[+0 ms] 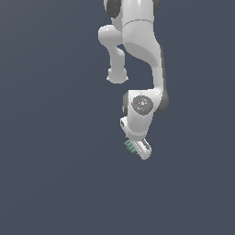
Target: Pick up the object and move it to a goal position.
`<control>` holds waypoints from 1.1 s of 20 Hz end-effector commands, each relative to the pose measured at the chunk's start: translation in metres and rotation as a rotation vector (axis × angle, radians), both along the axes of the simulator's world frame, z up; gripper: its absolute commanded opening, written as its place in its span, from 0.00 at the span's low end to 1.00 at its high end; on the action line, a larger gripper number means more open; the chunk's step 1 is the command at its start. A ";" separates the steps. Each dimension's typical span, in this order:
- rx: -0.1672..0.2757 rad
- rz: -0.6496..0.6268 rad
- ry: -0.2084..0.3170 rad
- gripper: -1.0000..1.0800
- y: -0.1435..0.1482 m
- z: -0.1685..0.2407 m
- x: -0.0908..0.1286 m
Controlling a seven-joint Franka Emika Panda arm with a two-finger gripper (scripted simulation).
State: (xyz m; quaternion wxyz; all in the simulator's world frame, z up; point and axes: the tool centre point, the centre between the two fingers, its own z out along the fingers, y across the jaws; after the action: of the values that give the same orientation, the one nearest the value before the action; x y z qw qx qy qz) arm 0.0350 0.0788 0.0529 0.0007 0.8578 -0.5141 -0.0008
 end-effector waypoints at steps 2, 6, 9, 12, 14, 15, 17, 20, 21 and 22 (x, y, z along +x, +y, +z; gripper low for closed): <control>0.000 0.000 -0.002 0.00 0.000 -0.001 0.001; 0.000 0.000 -0.002 0.00 0.000 -0.001 0.001; 0.000 0.000 -0.002 0.00 0.000 -0.001 0.001; 0.001 0.000 -0.003 0.00 0.000 0.000 0.002; 0.001 0.000 -0.003 0.00 0.001 0.001 0.002; 0.001 0.000 -0.003 0.00 0.002 0.002 0.001; 0.001 0.000 -0.003 0.00 0.004 0.007 0.000; 0.001 0.000 -0.003 0.00 0.010 0.018 -0.002; 0.001 0.000 -0.003 0.00 0.012 0.023 -0.003; 0.001 0.000 -0.003 0.00 0.015 0.028 -0.004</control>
State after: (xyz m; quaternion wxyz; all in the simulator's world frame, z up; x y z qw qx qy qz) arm 0.0320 0.0894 0.0733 0.0001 0.8576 -0.5143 0.0000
